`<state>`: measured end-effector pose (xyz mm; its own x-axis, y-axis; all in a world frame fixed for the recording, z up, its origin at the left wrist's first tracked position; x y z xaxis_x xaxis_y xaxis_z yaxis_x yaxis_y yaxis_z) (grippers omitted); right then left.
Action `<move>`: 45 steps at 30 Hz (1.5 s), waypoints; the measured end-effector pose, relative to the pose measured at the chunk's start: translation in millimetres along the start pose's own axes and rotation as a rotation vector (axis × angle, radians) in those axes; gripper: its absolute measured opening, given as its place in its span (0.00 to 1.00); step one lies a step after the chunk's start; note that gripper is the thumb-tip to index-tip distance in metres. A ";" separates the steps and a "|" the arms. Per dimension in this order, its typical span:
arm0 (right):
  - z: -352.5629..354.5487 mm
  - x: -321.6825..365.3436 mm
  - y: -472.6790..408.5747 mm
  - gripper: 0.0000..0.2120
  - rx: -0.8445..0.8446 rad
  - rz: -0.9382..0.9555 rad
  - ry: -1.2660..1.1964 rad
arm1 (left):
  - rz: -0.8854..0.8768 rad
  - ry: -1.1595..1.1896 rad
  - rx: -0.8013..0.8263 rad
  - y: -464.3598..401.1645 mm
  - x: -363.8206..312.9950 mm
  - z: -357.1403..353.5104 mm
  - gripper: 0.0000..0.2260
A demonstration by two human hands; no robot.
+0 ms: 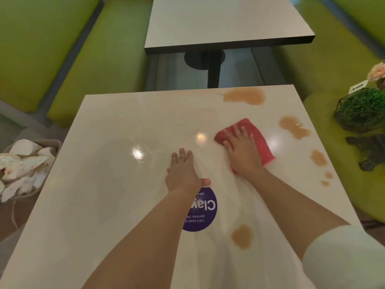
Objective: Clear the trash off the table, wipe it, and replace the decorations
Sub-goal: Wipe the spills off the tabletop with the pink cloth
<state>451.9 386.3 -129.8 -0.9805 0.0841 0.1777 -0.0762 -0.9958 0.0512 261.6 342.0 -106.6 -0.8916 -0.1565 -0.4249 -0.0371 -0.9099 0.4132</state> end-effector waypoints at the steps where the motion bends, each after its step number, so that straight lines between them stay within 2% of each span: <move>1: -1.3 9.2 8.0 0.22 -0.005 0.029 0.007 | -0.001 0.002 0.002 0.7 0.3 -0.1 0.49; 4: -6.0 22.8 57.6 0.23 0.055 0.333 -0.044 | -0.003 -0.006 -0.001 1.3 -0.4 0.7 0.49; 6: -5.3 0.9 64.3 0.24 0.107 0.442 -0.035 | -0.001 -0.007 -0.006 -0.1 0.0 1.6 0.49; 7: -4.1 -16.0 58.0 0.23 0.105 0.397 -0.026 | -0.003 -0.011 -0.001 0.1 -0.2 0.8 0.49; 9: 0.0 -43.8 39.6 0.22 0.063 0.181 -0.006 | -0.002 -0.011 -0.003 -0.7 0.5 -0.4 0.49; 11: 0.9 -43.1 41.5 0.22 0.032 0.000 0.026 | 0.000 0.000 -0.012 -1.3 0.5 -2.1 0.49; 12: 0.2 -31.2 50.8 0.23 0.022 -0.023 0.033 | -0.001 0.002 -0.019 -2.0 -0.1 -2.0 0.48; 15: -6.4 8.1 110.7 0.23 0.042 0.165 -0.014 | -0.017 -0.004 -0.022 -1.4 -0.3 -1.3 0.48; 18: -4.3 -6.6 143.6 0.25 0.102 0.295 -0.063 | -0.067 -0.028 -0.010 1.5 3.3 -0.5 0.46; 21: -2.6 -39.9 131.3 0.21 0.050 0.077 -0.058 | -0.126 -0.065 0.041 1.6 10.4 7.1 0.37; 23: -2.3 -34.4 135.6 0.21 -0.003 -0.090 -0.054 | -0.169 -0.062 0.090 2.1 13.5 16.3 0.28; 25: -5.4 -7.6 163.2 0.22 -0.011 -0.090 -0.054 | -0.203 -0.009 0.118 11.1 18.9 22.1 0.23; 28: -13.2 20.2 222.0 0.24 0.031 0.123 -0.063 | -0.208 0.102 -0.009 32.8 33.1 25.7 0.18; 30: -13.2 11.6 228.0 0.24 0.077 0.200 -0.066 | -0.187 0.031 -0.133 47.9 44.1 29.0 0.17; 32: -11.7 -0.5 212.0 0.23 0.082 0.150 -0.073 | -0.173 -0.080 -0.197 60.1 59.6 33.2 0.17; 34: -10.3 -4.4 197.7 0.21 0.068 0.012 -0.086 | -0.145 -0.121 -0.190 70.1 79.3 38.7 0.19; 37: -14.3 24.3 220.9 0.22 0.028 -0.139 -0.076 | -0.040 -0.105 -0.089 86.3 114.3 40.0 0.31; 40: -27.5 79.8 274.9 0.25 0.003 -0.064 -0.021 | 0.010 -0.074 0.005 93.6 135.2 33.3 0.43; 43: -32.1 91.8 281.6 0.25 0.018 0.012 -0.008 | 0.013 0.000 -0.034 93.2 134.2 33.8 0.43; 45: -28.9 80.8 257.6 0.25 0.009 -0.031 -0.010 | 0.026 0.025 -0.044 93.3 133.9 33.0 0.43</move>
<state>347.9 135.5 -130.8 -0.9758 0.1154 0.1856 -0.1048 -0.9923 0.0661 123.9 248.8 -98.4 -0.8803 -0.1899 -0.4348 0.0067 -0.9213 0.3888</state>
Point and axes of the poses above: each hand's wrist, its own y-axis away from the middle knuckle, its own z-axis out of the back of the hand, x = y × z, the point moved 4 cm from there along -y, towards the middle knuckle, and after that the axes turned 10 degrees about y, right-handed, at the moved point
